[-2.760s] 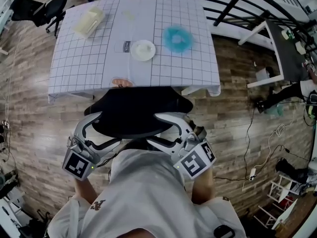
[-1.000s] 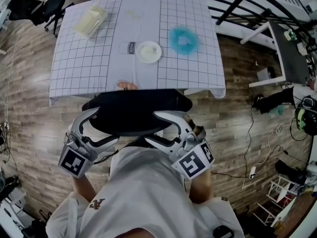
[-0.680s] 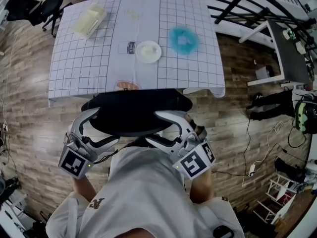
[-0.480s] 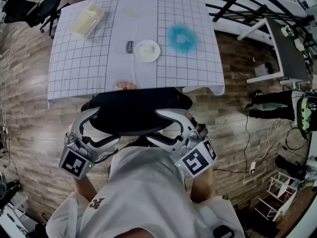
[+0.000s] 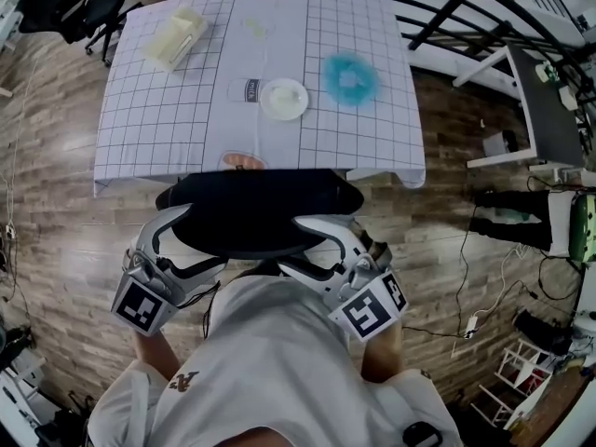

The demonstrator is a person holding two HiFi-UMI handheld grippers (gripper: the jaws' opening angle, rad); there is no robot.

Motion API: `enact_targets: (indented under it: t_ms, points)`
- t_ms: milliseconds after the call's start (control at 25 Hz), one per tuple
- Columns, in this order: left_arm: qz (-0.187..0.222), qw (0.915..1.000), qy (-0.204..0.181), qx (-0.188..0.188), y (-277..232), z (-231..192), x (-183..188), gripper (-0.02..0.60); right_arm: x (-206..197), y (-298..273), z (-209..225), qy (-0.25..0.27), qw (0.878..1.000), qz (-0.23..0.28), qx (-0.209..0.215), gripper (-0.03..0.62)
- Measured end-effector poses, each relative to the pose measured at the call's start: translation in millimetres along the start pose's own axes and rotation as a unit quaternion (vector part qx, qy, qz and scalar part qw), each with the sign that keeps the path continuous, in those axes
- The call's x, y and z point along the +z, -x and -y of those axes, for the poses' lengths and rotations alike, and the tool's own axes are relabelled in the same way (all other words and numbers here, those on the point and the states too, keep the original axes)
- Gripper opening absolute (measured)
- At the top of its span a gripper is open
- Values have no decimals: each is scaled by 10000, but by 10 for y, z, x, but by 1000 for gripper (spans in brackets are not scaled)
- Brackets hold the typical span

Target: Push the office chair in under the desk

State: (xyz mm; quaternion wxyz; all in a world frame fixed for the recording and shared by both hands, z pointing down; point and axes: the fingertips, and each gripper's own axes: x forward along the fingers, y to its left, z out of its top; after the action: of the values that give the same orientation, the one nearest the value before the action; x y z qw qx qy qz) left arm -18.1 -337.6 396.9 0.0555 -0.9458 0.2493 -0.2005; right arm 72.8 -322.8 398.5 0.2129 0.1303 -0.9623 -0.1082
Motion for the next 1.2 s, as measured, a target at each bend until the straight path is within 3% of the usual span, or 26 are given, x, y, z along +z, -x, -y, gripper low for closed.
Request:
enact_targets:
  t_ms: [160,320,440,720,840,1200]
  points:
    - [-37,9998,183,101,29,38,26,403,60,69,-30,21,9998,105,171,282]
    - [622,9950,623,464,143,-4,262,339,225,212,0,-22,9984,528,212,280]
    - [1018,9913,495,665,179,-58,470,265,377,342,116,-86,9951,988,27,207]
    - [1237,9859,135,1120,59,-149,671,80,473,381,412,-317,9864,1484,-636,26]
    - [1267,9835,153,1279,24,-189,704,22,465,342,449,-409,9854,1502,-697,21]
    - [1197,9807,434,1487,-76,-252,653,2,405,246,539,-772,9804,1579,-885,3]
